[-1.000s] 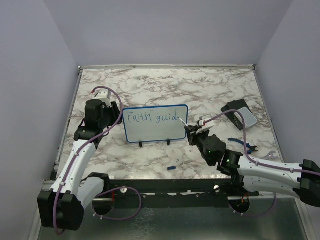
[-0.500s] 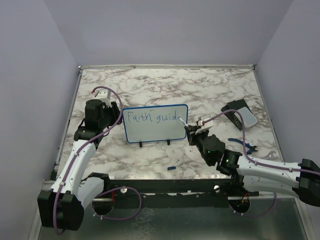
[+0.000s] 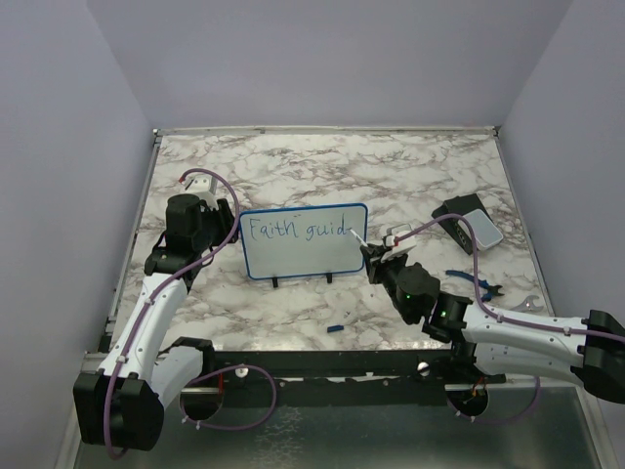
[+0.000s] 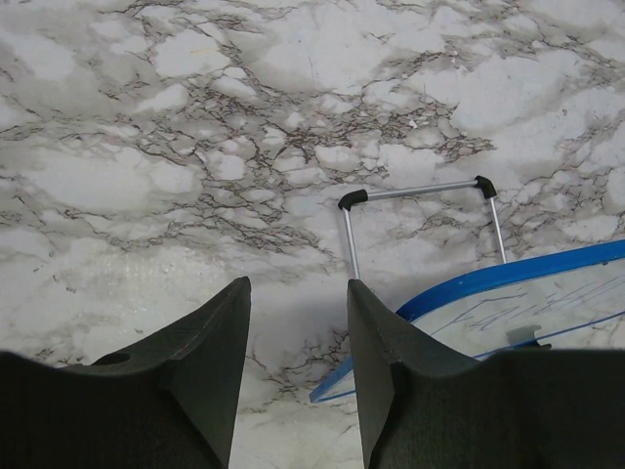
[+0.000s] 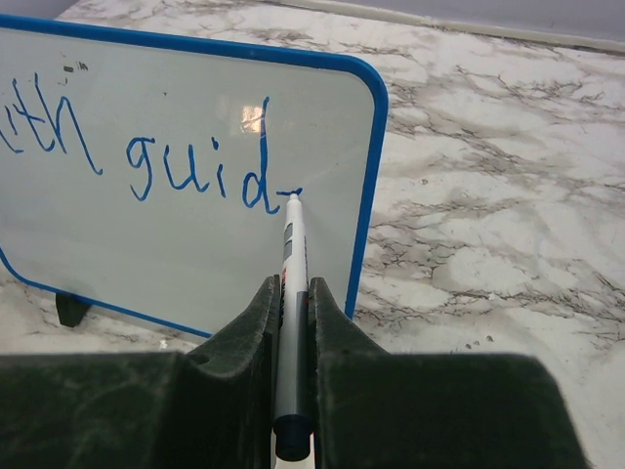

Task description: Write a sentence on the whiteboard

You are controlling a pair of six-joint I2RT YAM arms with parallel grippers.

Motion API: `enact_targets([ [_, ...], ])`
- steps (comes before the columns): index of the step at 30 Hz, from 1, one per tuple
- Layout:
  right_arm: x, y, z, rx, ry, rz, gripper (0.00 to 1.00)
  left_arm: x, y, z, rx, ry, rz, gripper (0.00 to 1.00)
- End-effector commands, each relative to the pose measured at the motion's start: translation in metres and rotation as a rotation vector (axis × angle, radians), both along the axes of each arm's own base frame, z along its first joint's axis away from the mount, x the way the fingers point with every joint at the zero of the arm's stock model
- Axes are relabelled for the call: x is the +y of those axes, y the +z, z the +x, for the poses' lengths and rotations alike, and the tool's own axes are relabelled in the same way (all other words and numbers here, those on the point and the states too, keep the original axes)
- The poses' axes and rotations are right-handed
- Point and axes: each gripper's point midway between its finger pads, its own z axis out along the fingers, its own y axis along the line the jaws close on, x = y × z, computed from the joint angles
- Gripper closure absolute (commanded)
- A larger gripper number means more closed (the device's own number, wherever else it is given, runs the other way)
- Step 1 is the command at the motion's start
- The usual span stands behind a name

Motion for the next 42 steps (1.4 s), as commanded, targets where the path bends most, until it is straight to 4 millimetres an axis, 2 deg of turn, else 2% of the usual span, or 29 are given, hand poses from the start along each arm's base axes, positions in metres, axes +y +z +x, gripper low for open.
enact_targets([
  [1, -0.001, 0.023, 0.006, -0.046, -0.027, 0.043, 1.00, -0.007, -0.001, -0.002, -0.006, -0.031, -0.023, 0.54],
  [8, 0.004, 0.027, 0.007, -0.059, -0.014, 0.043, 0.99, -0.008, 0.000, -0.002, -0.008, -0.034, -0.024, 0.54],
  [17, 0.014, 0.012, 0.004, -0.011, 0.026, 0.020, 0.99, -0.008, -0.001, -0.002, -0.008, -0.035, -0.024, 0.54],
  [28, 0.008, -0.005, -0.002, 0.043, 0.027, 0.010, 0.99, -0.008, -0.001, -0.002, -0.007, -0.035, -0.024, 0.54],
  [42, -0.003, -0.009, -0.003, 0.058, -0.009, 0.004, 0.99, -0.008, -0.001, -0.002, -0.007, -0.035, -0.025, 0.54],
])
